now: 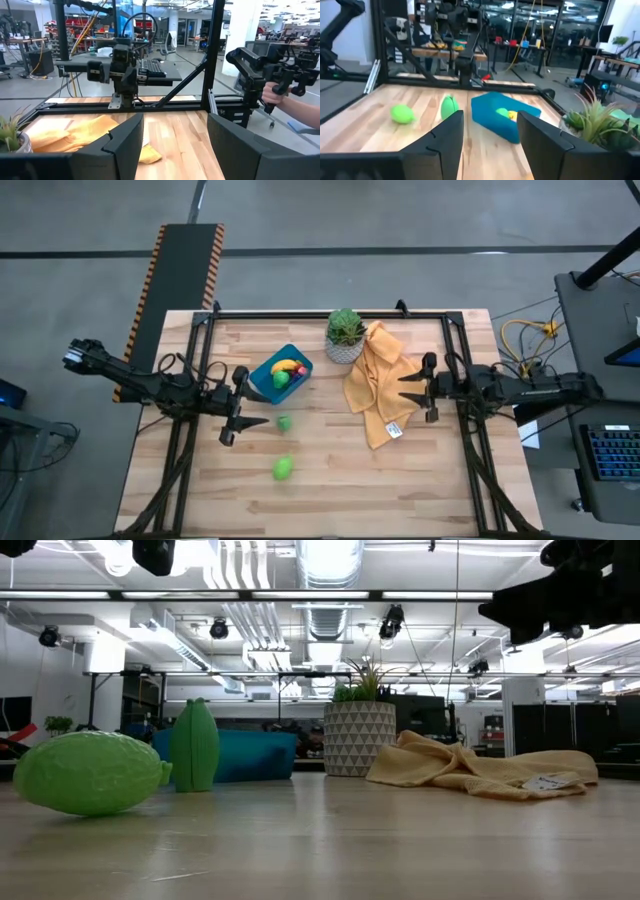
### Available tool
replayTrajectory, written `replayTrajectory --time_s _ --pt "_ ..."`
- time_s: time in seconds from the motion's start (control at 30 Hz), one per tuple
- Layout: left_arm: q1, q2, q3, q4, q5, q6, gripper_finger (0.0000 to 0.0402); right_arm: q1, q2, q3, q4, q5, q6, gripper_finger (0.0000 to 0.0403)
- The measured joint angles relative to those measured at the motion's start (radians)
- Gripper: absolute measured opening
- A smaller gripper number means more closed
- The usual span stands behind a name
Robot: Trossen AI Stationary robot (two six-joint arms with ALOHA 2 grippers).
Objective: Pick and placing Produce into tupperware
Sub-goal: Put the green corn into the blue bin
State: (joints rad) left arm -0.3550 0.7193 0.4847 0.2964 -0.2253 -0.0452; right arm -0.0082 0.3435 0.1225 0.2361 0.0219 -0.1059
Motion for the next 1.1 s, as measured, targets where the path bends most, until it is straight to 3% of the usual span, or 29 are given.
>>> replayTrajectory --time_s 0.17,0.6,0.87,1.1 --pt "0.000 0.000 -0.001 -0.001 0.000 0.000 0.0206 -0.039 -0.068 -0.015 -0.009 -0.087 0.021 0.0177" --pt "0.000 0.000 -0.001 -0.036 0.000 0.029 0.0206 -0.039 -0.306 -0.115 -0.137 -0.073 0.126 0.0177" --pt "0.000 0.042 -0.003 -0.091 0.008 0.033 0.0206 -0.039 -0.307 -0.114 -0.159 -0.045 0.171 0.0176" --pt "0.003 0.139 -0.002 0.006 -0.007 0.201 0.0206 -0.039 -0.275 -0.114 -0.156 -0.046 0.200 0.0177"
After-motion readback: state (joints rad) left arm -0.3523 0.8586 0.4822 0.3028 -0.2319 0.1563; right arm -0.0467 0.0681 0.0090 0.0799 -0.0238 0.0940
